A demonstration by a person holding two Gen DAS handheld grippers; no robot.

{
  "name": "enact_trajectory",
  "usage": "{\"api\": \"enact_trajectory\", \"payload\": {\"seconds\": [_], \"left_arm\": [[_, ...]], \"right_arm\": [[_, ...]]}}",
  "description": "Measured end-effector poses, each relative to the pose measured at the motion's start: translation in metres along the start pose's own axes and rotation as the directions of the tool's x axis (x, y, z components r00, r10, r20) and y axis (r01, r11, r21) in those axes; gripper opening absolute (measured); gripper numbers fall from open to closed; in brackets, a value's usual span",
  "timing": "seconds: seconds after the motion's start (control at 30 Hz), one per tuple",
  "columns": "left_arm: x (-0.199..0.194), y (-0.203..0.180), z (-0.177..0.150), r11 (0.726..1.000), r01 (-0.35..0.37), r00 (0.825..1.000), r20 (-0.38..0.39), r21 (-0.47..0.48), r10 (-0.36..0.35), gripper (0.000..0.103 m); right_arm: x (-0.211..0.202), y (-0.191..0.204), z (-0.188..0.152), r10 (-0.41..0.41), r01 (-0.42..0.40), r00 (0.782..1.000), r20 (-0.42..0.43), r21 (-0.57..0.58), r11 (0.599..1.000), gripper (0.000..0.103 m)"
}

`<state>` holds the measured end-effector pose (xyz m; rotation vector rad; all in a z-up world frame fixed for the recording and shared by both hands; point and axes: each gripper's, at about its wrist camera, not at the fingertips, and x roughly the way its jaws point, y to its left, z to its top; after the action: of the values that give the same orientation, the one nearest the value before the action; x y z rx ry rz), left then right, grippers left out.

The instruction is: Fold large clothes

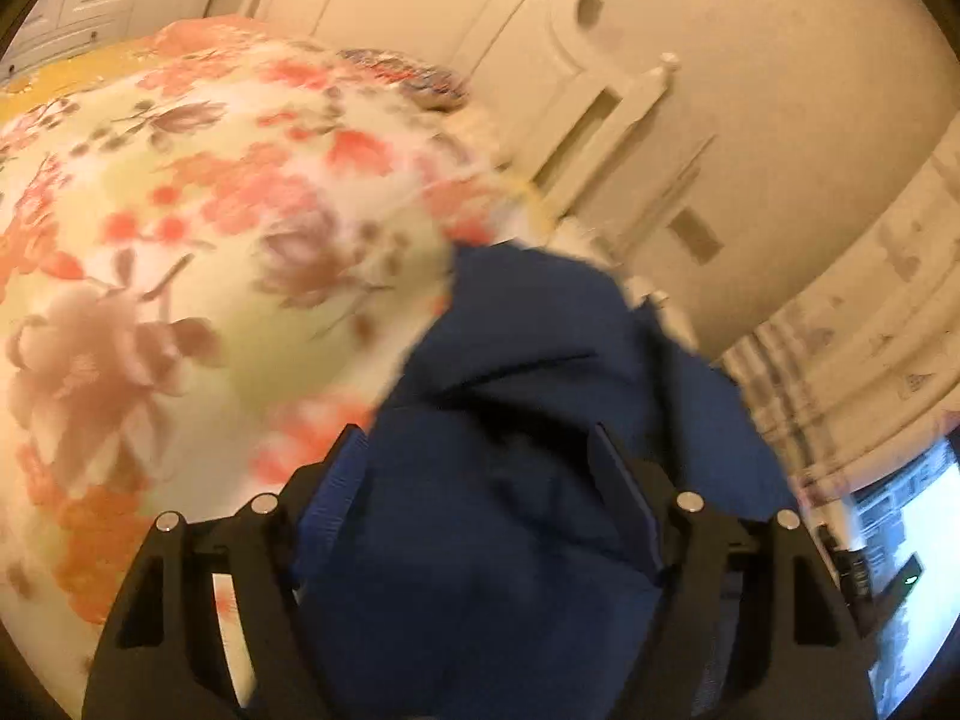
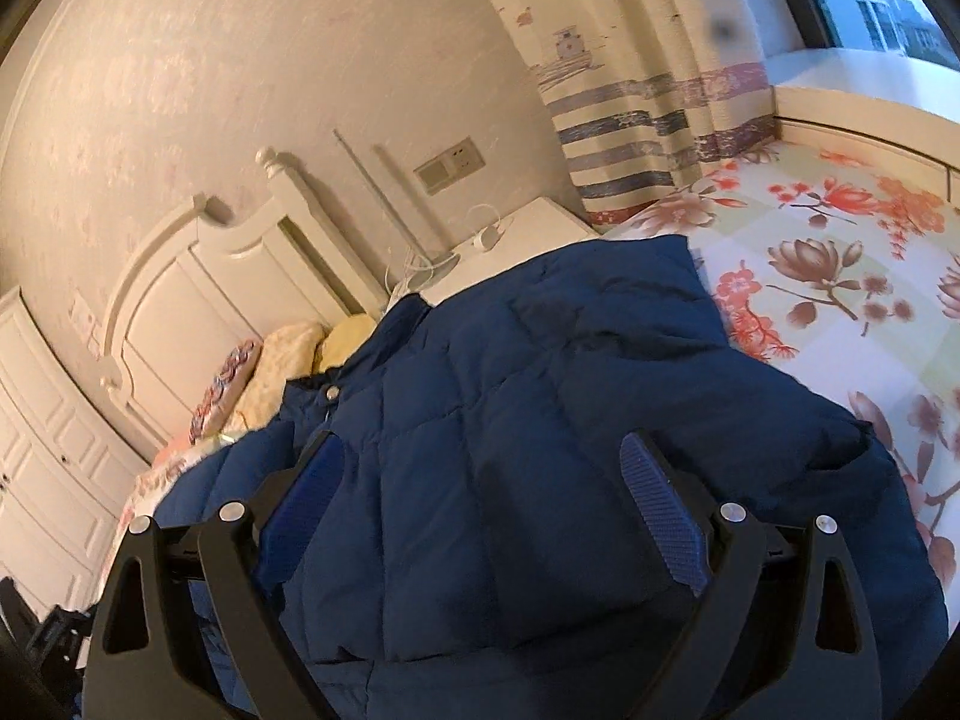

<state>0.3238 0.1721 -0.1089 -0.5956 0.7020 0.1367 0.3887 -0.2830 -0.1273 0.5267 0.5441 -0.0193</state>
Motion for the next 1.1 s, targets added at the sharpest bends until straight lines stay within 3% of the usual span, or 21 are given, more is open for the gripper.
{"api": "enact_trajectory", "payload": {"seconds": [0.13, 0.23, 0.3, 0.47, 0.6, 0.67, 0.73, 0.83, 0.9, 0.97, 1.1], "left_arm": [[0.019, -0.013, -0.004, 0.992, -0.053, 0.996, -0.064, 0.113, 0.060, 0.074], [0.044, -0.028, -0.001, 0.963, -0.186, 0.978, -0.061, 0.198, 0.201, 0.075], [0.054, -0.025, -0.001, 0.949, -0.229, 0.967, -0.056, 0.217, 0.247, 0.079], [0.059, -0.015, 0.000, 0.954, -0.212, 0.972, -0.059, 0.210, 0.229, 0.082], [0.056, -0.014, -0.001, 0.954, -0.215, 0.971, -0.060, 0.209, 0.232, 0.085], [0.061, -0.015, 0.002, 0.957, -0.206, 0.973, -0.062, 0.204, 0.223, 0.085], [0.061, -0.014, 0.002, 0.958, -0.203, 0.974, -0.062, 0.202, 0.220, 0.085], [0.061, -0.014, 0.002, 0.958, -0.204, 0.973, -0.062, 0.203, 0.221, 0.086], [0.061, -0.013, 0.002, 0.958, -0.203, 0.974, -0.062, 0.201, 0.219, 0.086], [0.060, -0.014, 0.002, 0.958, -0.205, 0.973, -0.062, 0.203, 0.221, 0.086], [0.060, -0.013, 0.002, 0.959, -0.201, 0.974, -0.062, 0.199, 0.217, 0.086]], "right_arm": [[0.003, -0.002, -0.001, 0.001, -0.001, 1.000, -0.011, 0.011, 1.000, 0.091], [0.003, -0.001, -0.001, -0.002, 0.002, 1.000, -0.014, 0.005, 1.000, 0.091], [0.003, 0.000, -0.001, 0.003, -0.003, 1.000, -0.015, 0.001, 1.000, 0.091], [0.006, 0.011, -0.003, 0.033, -0.035, 0.999, -0.039, -0.053, 0.998, 0.091], [0.007, 0.057, -0.015, 0.056, -0.078, 0.994, -0.091, -0.261, 0.962, 0.091], [-0.001, 0.095, -0.031, 0.078, -0.111, 0.992, -0.095, -0.435, 0.894, 0.091], [-0.011, 0.138, -0.053, 0.102, -0.140, 0.990, -0.098, -0.616, 0.775, 0.091], [-0.010, 0.183, -0.081, 0.080, -0.159, 0.987, -0.139, -0.777, 0.609, 0.091], [0.000, 0.205, -0.095, 0.044, -0.177, 0.982, -0.182, -0.833, 0.524, 0.091], [0.010, 0.221, -0.103, 0.019, -0.182, 0.980, -0.197, -0.863, 0.471, 0.090], [0.034, 0.239, -0.120, -0.040, -0.192, 0.973, -0.227, -0.893, 0.407, 0.090]]}}
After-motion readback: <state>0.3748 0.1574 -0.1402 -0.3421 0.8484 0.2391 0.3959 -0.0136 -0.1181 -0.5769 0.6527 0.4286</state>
